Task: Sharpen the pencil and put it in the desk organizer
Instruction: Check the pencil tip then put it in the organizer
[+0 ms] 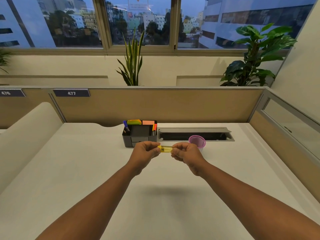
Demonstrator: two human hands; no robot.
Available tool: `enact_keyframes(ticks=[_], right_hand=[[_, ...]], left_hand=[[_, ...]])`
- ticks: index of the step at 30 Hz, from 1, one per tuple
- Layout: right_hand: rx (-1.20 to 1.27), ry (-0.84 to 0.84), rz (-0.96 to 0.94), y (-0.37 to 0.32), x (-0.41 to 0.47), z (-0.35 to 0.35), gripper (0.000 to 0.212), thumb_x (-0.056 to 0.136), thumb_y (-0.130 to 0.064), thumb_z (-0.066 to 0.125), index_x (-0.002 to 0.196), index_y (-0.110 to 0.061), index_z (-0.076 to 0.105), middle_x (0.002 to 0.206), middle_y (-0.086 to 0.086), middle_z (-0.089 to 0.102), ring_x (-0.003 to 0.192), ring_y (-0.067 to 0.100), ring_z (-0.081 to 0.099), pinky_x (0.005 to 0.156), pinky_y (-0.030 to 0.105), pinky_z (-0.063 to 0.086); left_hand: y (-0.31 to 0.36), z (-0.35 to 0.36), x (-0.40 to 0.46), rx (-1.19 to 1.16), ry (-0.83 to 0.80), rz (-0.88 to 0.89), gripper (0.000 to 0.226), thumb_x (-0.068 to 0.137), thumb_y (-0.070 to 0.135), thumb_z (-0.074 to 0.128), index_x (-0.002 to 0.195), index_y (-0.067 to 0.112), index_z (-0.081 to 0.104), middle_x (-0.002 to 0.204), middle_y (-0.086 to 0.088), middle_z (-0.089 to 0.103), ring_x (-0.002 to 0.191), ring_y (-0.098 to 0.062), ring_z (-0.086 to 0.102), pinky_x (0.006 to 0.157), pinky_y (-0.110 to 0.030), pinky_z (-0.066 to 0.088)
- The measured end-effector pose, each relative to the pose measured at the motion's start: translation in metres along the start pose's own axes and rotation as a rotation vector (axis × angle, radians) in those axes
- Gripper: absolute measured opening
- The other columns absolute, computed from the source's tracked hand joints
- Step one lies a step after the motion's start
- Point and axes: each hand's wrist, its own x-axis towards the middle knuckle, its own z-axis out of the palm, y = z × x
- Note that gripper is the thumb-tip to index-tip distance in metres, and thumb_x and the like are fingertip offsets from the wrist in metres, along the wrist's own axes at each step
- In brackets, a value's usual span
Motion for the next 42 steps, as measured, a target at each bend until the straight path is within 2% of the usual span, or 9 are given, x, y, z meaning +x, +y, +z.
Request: enact_keyframes(ticks=[4, 9, 14, 18, 24, 28, 35, 40, 42], right_hand=[[-0.012, 0.012, -0.006, 0.003, 0.001, -0.002, 0.01, 0.093, -0.006, 0.068, 0.099, -0.013, 0.073, 0.094, 0.011, 0.075, 0.089, 0.026, 0.074, 0.08, 0.031, 0.061], [-0.011, -0.009, 0.045, 0.007, 0.002, -0.001, 0.014, 0.093, -0.006, 0.068, 0.106, -0.006, 0.072, 0.1, 0.015, 0.074, 0.094, 0.029, 0.074, 0.088, 0.038, 0.062], [0.011, -0.102, 0.131, 0.003, 0.009, -0.002, 0.019, 0.086, -0.002, 0.075, 0.105, -0.001, 0.071, 0.101, 0.016, 0.074, 0.093, 0.03, 0.074, 0.078, 0.031, 0.062], [-0.164, -0.125, 0.117, 0.004, 0.015, 0.001, 0.019, 0.083, 0.0, 0.077, 0.1, -0.004, 0.073, 0.1, 0.013, 0.073, 0.093, 0.027, 0.069, 0.075, 0.03, 0.058], [-0.405, -0.141, 0.067, 0.011, 0.026, 0.012, 0.026, 0.084, -0.006, 0.078, 0.109, -0.013, 0.074, 0.101, 0.006, 0.073, 0.091, 0.02, 0.068, 0.073, 0.025, 0.055], [-0.527, -0.079, 0.022, 0.013, 0.037, 0.022, 0.026, 0.087, -0.009, 0.076, 0.112, -0.014, 0.074, 0.101, 0.005, 0.07, 0.088, 0.02, 0.065, 0.067, 0.025, 0.054], [-0.639, -0.013, -0.064, 0.01, 0.079, 0.048, 0.027, 0.086, -0.008, 0.076, 0.111, -0.016, 0.073, 0.105, 0.004, 0.068, 0.091, 0.021, 0.066, 0.073, 0.032, 0.057], [-0.673, 0.004, -0.133, 0.004, 0.11, 0.064, 0.027, 0.088, -0.011, 0.075, 0.114, -0.014, 0.074, 0.103, 0.002, 0.068, 0.092, 0.019, 0.064, 0.077, 0.032, 0.056], [-0.695, 0.008, -0.15, 0.005, 0.131, 0.075, 0.028, 0.088, -0.013, 0.075, 0.116, -0.014, 0.074, 0.1, 0.0, 0.067, 0.091, 0.018, 0.063, 0.078, 0.032, 0.056]], left_hand=[[-0.004, 0.006, 0.001, 0.015, 0.017, 0.006, 0.024, 0.092, 0.004, 0.067, 0.115, 0.005, 0.073, 0.106, -0.013, 0.075, 0.102, -0.03, 0.072, 0.097, -0.039, 0.059], [-0.009, 0.006, 0.002, 0.068, 0.012, 0.019, 0.025, 0.093, 0.005, 0.066, 0.118, 0.005, 0.071, 0.104, -0.009, 0.073, 0.104, -0.03, 0.07, 0.095, -0.037, 0.058], [-0.014, 0.003, 0.007, 0.076, 0.015, 0.003, 0.021, 0.094, 0.002, 0.064, 0.107, 0.016, 0.073, 0.114, -0.012, 0.071, 0.108, -0.03, 0.068, 0.101, -0.045, 0.057], [-0.017, 0.0, 0.012, 0.04, -0.007, -0.018, 0.026, 0.093, 0.002, 0.066, 0.098, 0.026, 0.073, 0.117, -0.01, 0.072, 0.111, -0.029, 0.067, 0.103, -0.048, 0.055], [-0.029, 0.0, 0.022, 0.078, -0.019, -0.062, 0.037, 0.091, 0.0, 0.068, 0.122, 0.017, 0.064, 0.131, -0.007, 0.065, 0.112, -0.028, 0.068, 0.094, -0.038, 0.055], [-0.05, -0.002, 0.035, 0.234, 0.041, -0.088, 0.04, 0.09, 0.006, 0.071, 0.128, 0.017, 0.062, 0.131, -0.006, 0.065, 0.107, -0.024, 0.069, 0.091, -0.035, 0.057], [-0.109, -0.023, 0.061, 0.702, -0.007, -0.111, 0.041, 0.097, 0.017, 0.06, 0.137, 0.013, 0.056, 0.145, -0.006, 0.054, 0.135, -0.025, 0.051, 0.113, -0.036, 0.041], [-0.141, -0.033, 0.074, 0.915, -0.073, -0.101, 0.027, 0.098, 0.02, 0.049, 0.119, 0.01, 0.064, 0.128, -0.009, 0.057, 0.122, -0.034, 0.055, 0.094, -0.042, 0.052], [-0.156, -0.039, 0.086, 0.976, -0.095, -0.075, 0.029, 0.098, 0.02, 0.045, 0.117, 0.011, 0.065, 0.132, -0.008, 0.055, 0.123, -0.034, 0.053, 0.092, -0.04, 0.05]])
